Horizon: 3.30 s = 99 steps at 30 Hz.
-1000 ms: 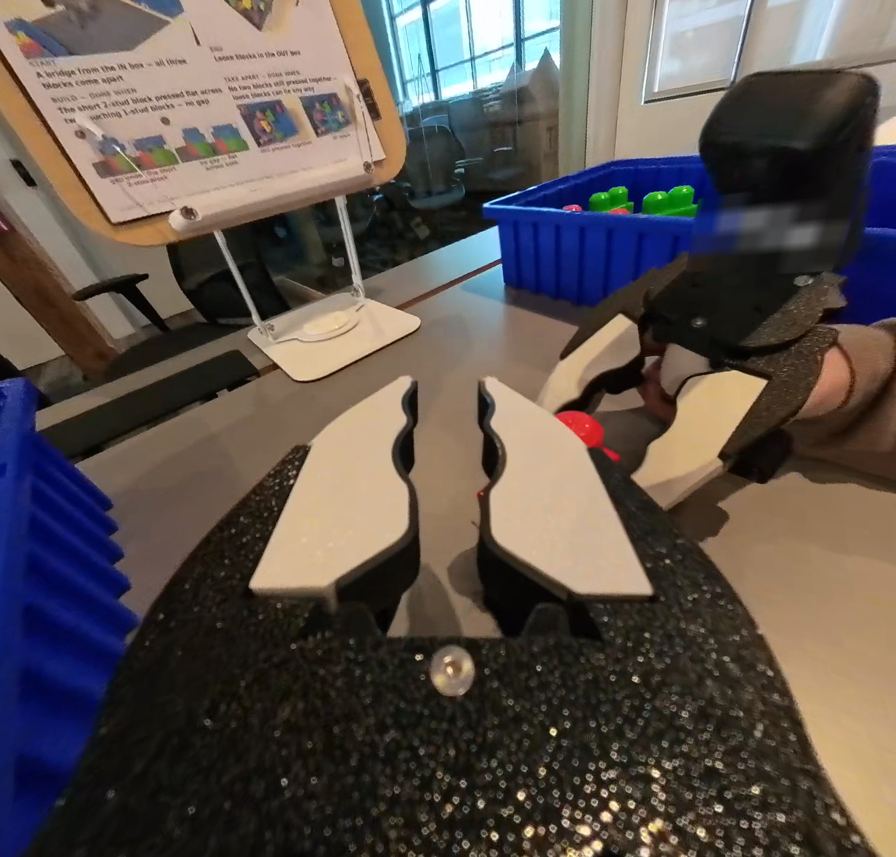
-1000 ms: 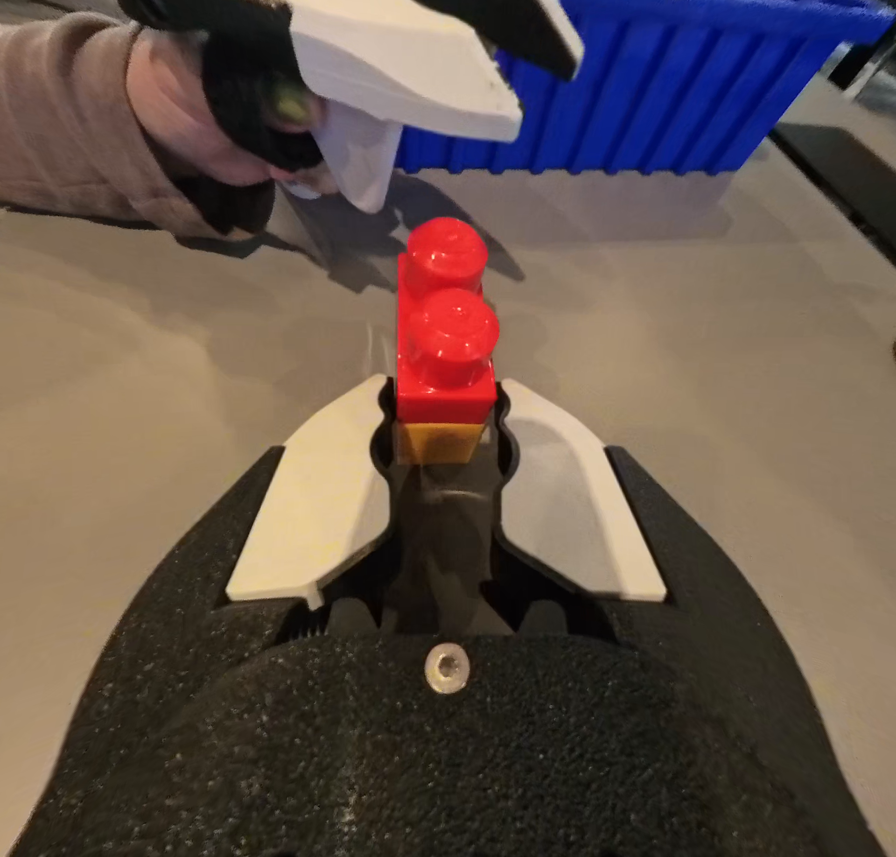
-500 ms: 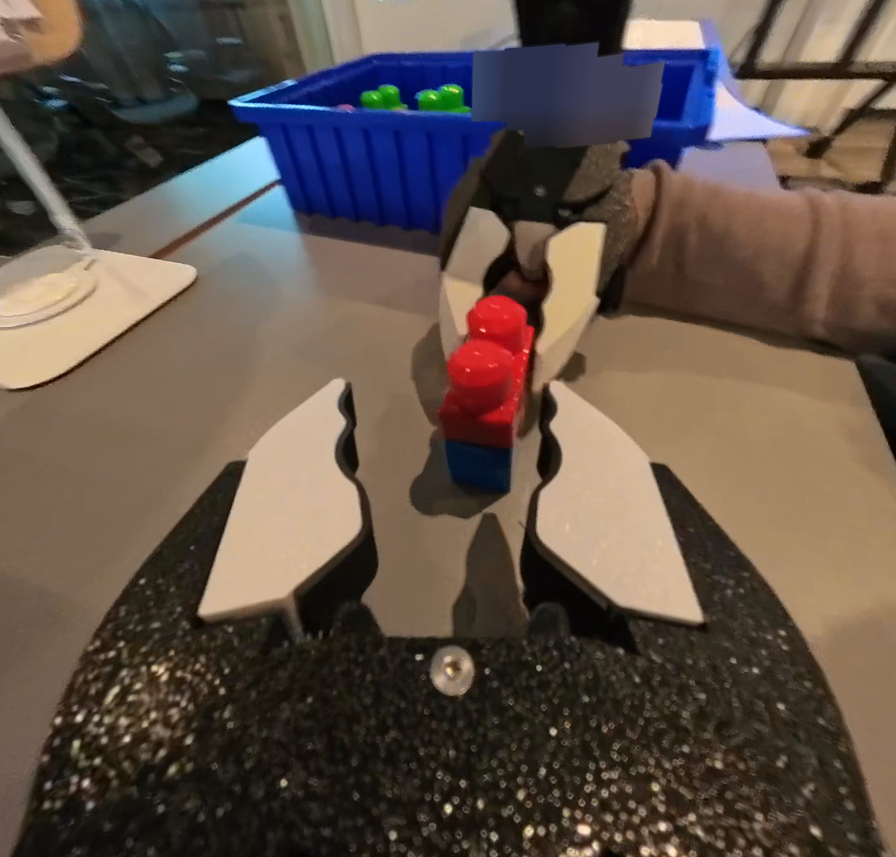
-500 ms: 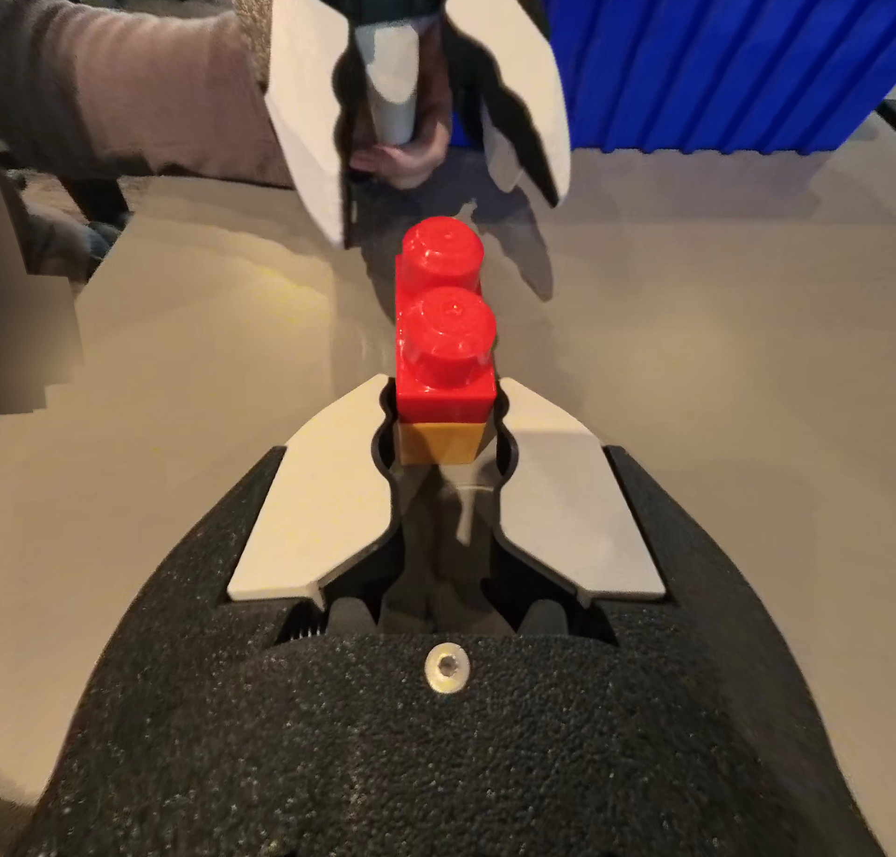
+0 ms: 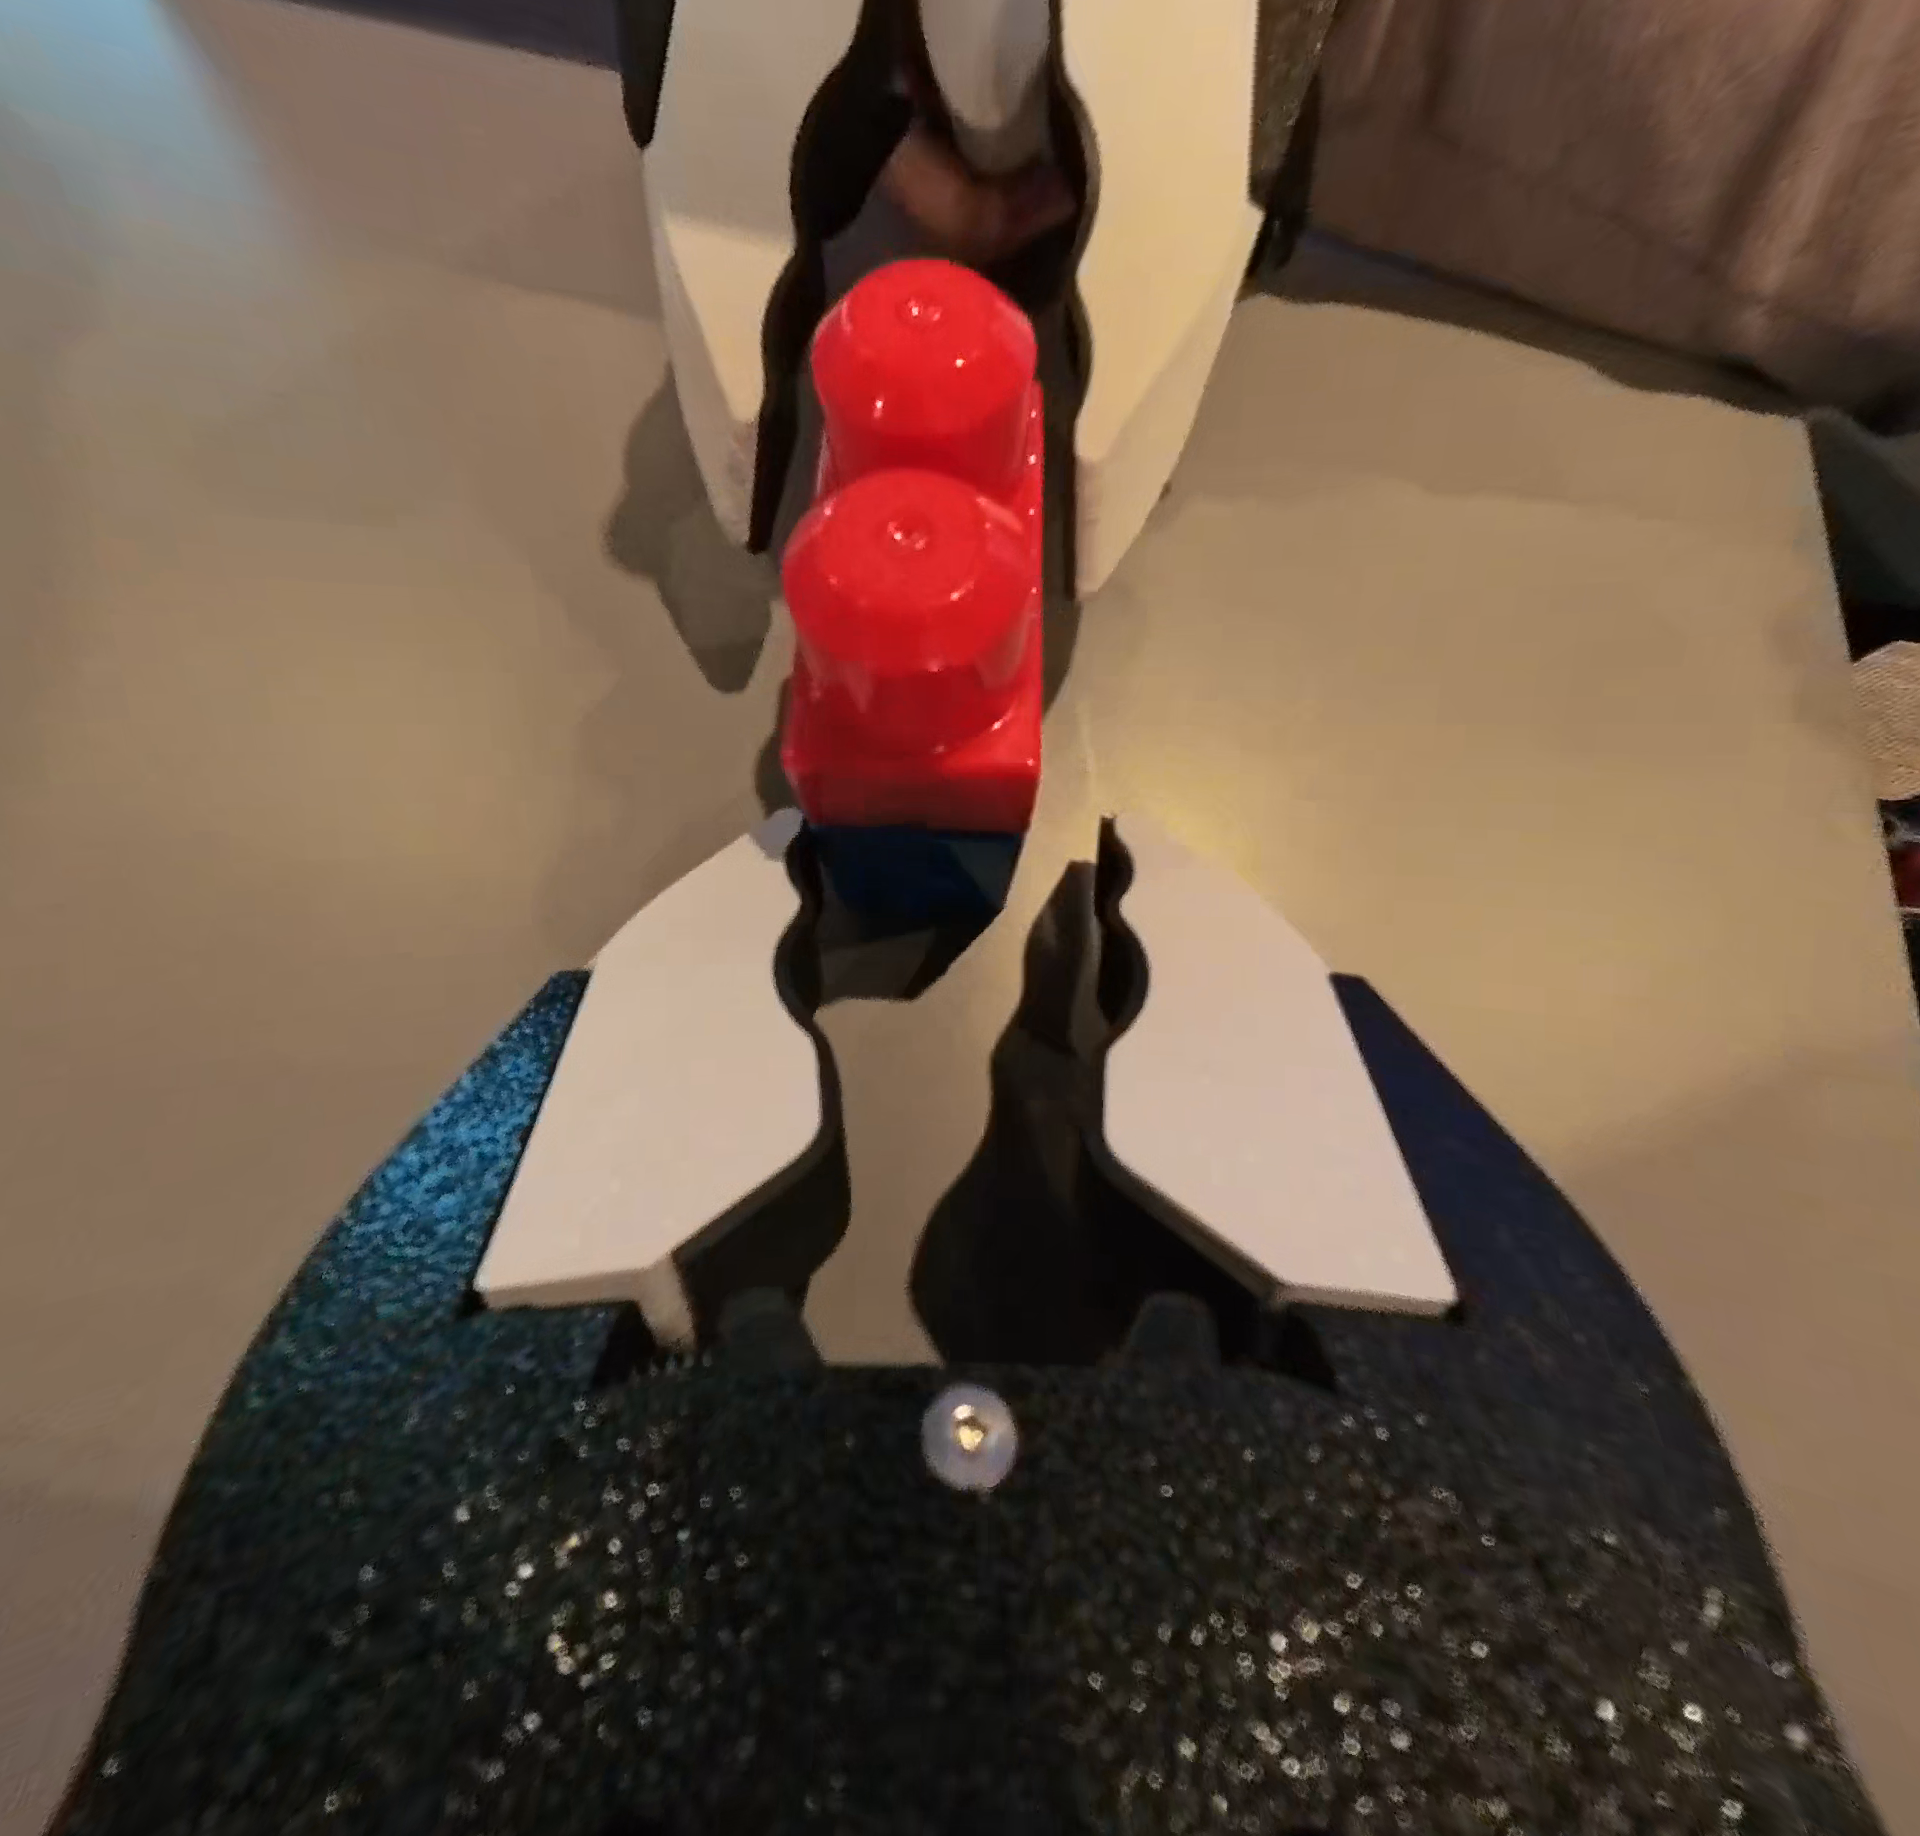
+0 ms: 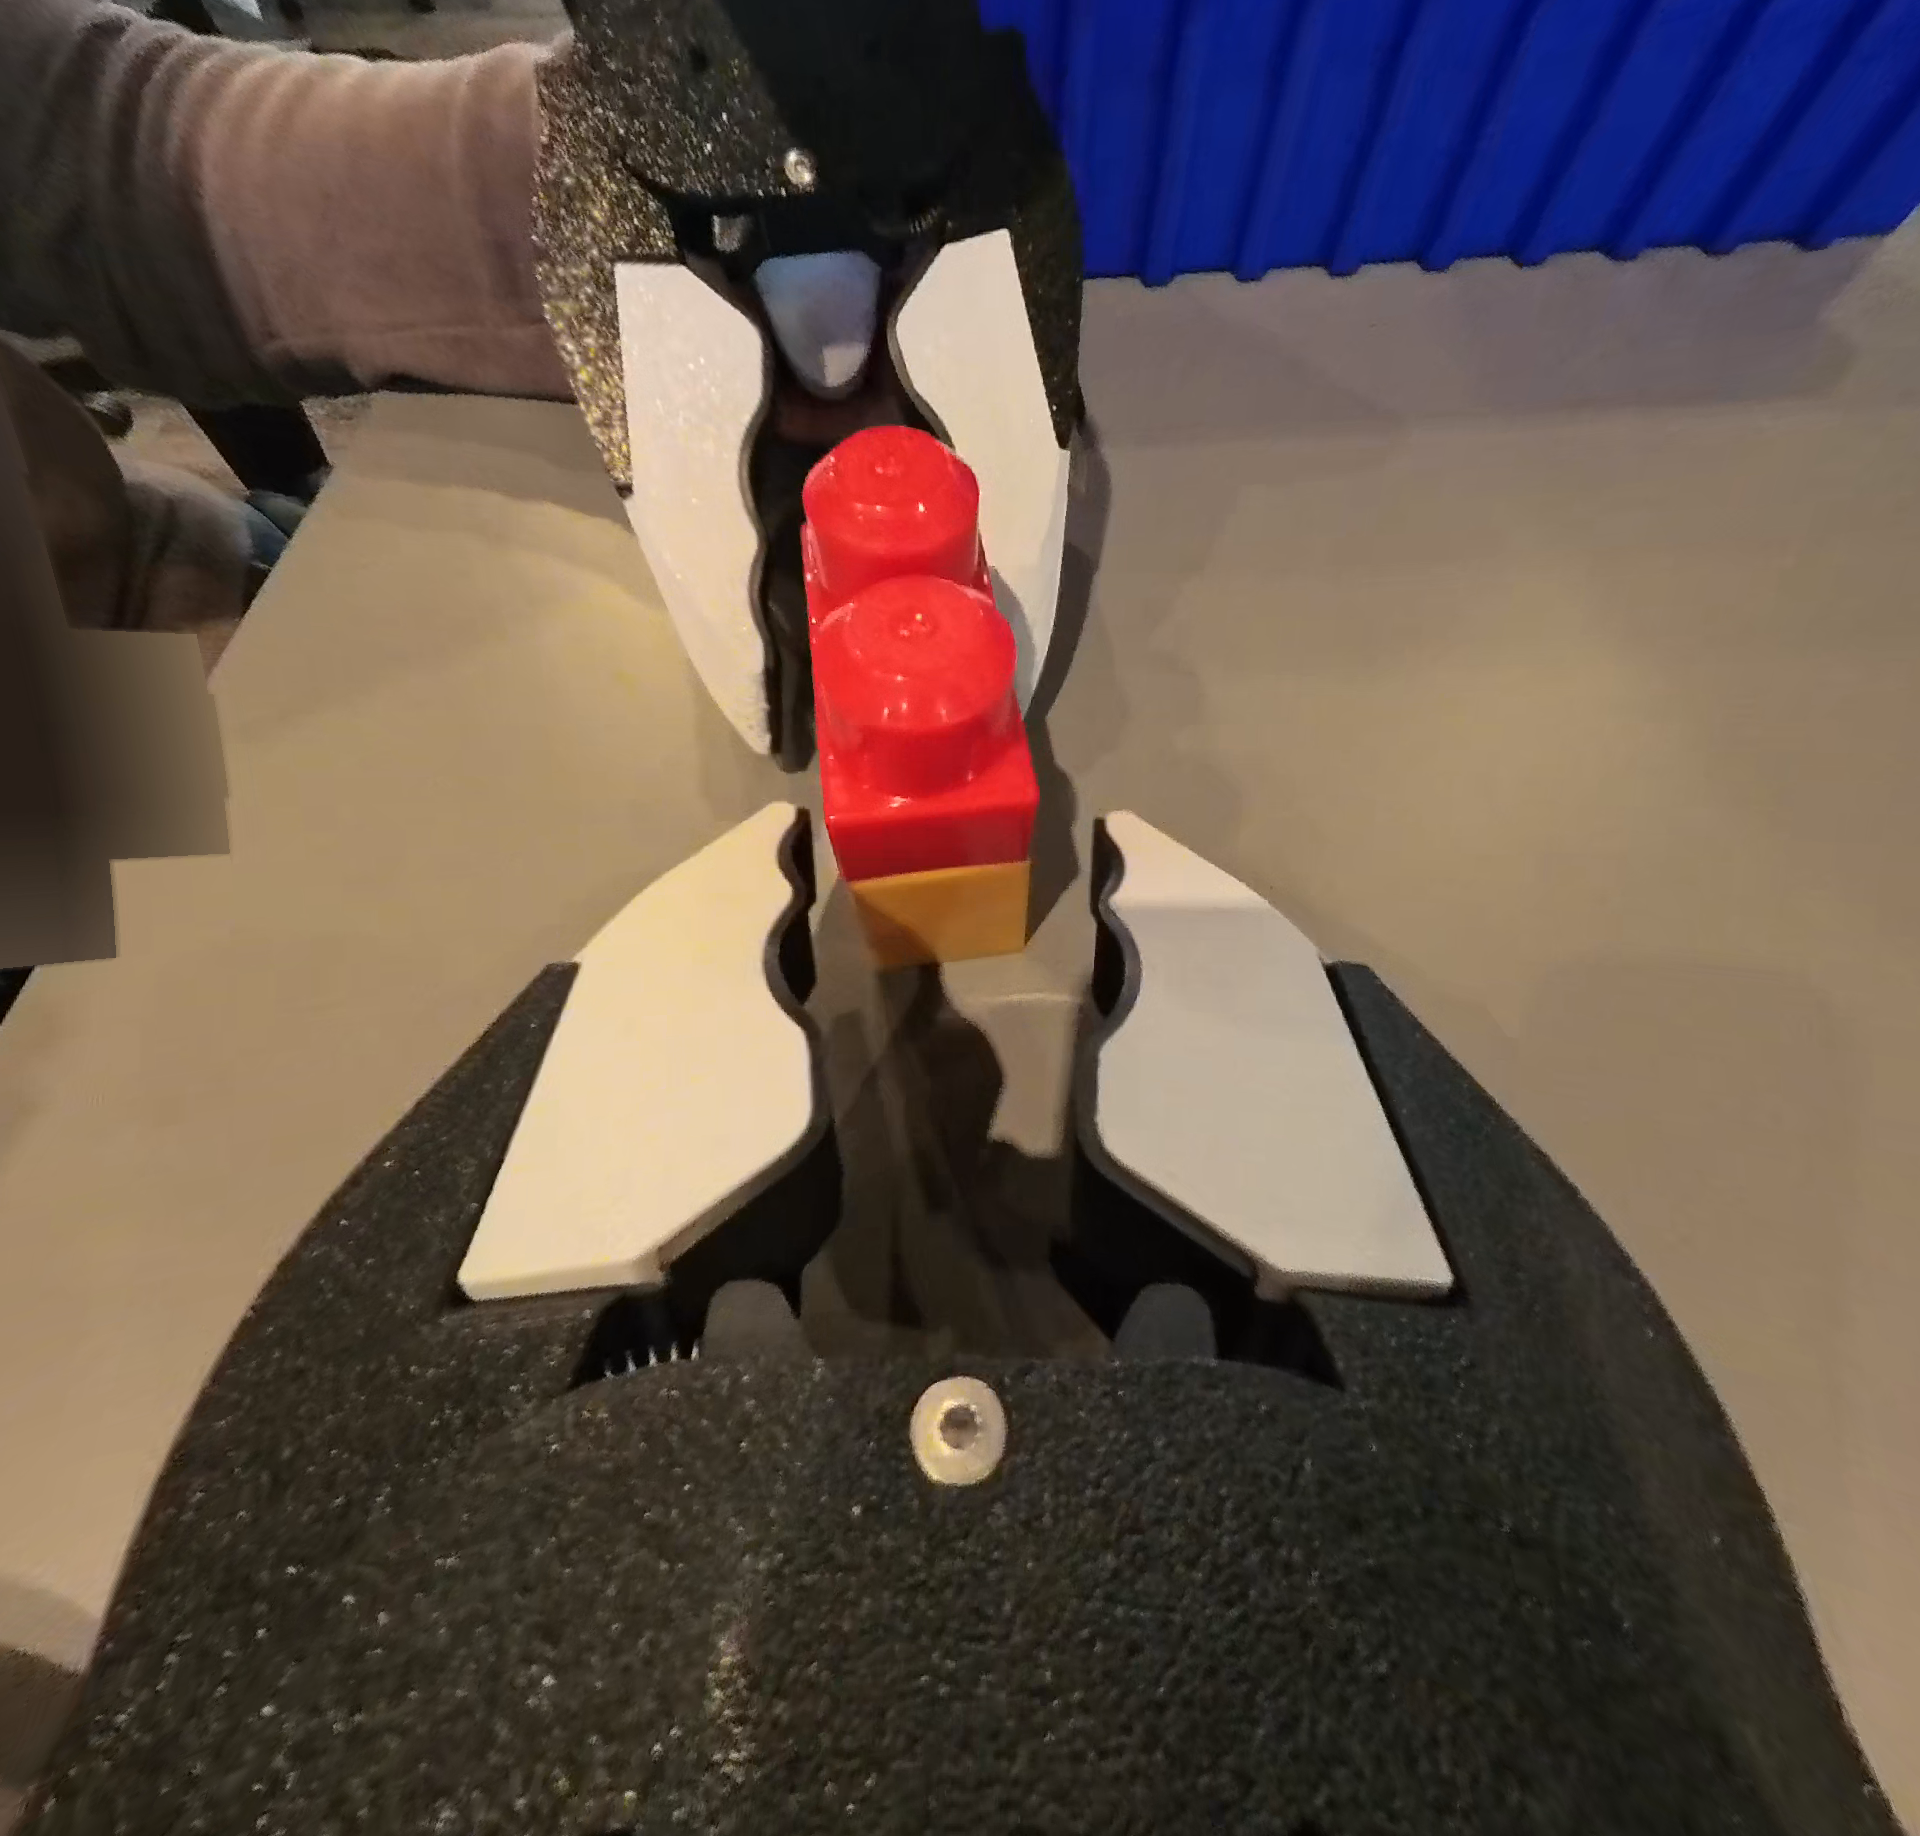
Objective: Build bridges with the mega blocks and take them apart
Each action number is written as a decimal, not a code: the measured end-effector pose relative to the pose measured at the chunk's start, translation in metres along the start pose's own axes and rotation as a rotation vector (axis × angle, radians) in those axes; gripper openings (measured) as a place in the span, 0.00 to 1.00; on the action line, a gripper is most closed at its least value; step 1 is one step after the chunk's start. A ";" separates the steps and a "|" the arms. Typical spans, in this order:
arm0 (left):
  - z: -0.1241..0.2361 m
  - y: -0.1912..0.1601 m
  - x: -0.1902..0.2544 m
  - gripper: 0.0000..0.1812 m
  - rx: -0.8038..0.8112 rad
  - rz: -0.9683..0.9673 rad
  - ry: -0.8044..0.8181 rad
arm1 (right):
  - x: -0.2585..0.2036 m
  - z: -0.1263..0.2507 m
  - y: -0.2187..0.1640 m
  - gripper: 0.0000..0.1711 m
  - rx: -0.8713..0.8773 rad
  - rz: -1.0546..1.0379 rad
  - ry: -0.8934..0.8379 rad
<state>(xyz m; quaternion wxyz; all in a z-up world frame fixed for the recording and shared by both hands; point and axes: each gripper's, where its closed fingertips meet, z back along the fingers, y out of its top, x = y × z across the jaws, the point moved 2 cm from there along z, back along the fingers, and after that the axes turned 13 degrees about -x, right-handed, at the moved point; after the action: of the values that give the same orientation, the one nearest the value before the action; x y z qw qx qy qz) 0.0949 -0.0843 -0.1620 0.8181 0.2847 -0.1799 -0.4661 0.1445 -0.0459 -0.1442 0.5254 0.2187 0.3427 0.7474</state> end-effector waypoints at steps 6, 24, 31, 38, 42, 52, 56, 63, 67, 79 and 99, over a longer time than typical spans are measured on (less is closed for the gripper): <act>-0.001 0.000 -0.004 0.21 -0.006 -0.003 0.035 | -0.005 0.001 0.001 0.25 0.011 0.010 0.032; -0.002 0.001 -0.003 0.20 -0.007 -0.015 0.024 | -0.011 -0.010 0.036 0.20 0.157 0.060 0.066; -0.002 0.001 -0.003 0.20 -0.010 -0.011 0.026 | -0.011 -0.010 0.034 0.20 0.129 0.080 0.067; -0.002 0.001 -0.003 0.20 -0.011 -0.012 0.024 | -0.012 -0.010 0.034 0.20 0.128 0.086 0.043; -0.003 0.002 -0.002 0.20 -0.010 -0.020 0.021 | -0.014 -0.009 0.029 0.29 0.123 0.040 0.099; -0.003 0.002 -0.002 0.20 -0.009 -0.019 0.021 | -0.014 -0.014 0.030 0.29 0.059 0.065 0.027; -0.003 0.002 -0.001 0.20 -0.009 -0.018 0.022 | -0.014 -0.021 0.032 0.36 0.015 0.074 -0.009; -0.007 0.007 0.002 0.32 -0.004 -0.024 0.028 | -0.016 -0.016 0.035 0.21 -0.098 0.098 -0.082; -0.004 0.020 0.007 0.49 0.074 -0.065 0.049 | -0.024 0.022 0.063 0.21 0.017 0.132 -0.172; 0.022 0.050 -0.008 0.42 0.372 -0.069 0.240 | 0.055 0.258 -0.049 0.21 -0.171 -0.139 -0.608; 0.028 0.051 -0.014 0.35 0.444 0.010 0.210 | 0.097 0.185 -0.141 0.21 -0.162 -0.156 -0.194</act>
<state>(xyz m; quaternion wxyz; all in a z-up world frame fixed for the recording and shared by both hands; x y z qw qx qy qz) 0.1058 -0.0595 -0.1082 0.7519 0.5035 -0.1935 -0.3789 0.3272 0.1274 -0.1284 0.6285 0.2194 0.2449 0.7049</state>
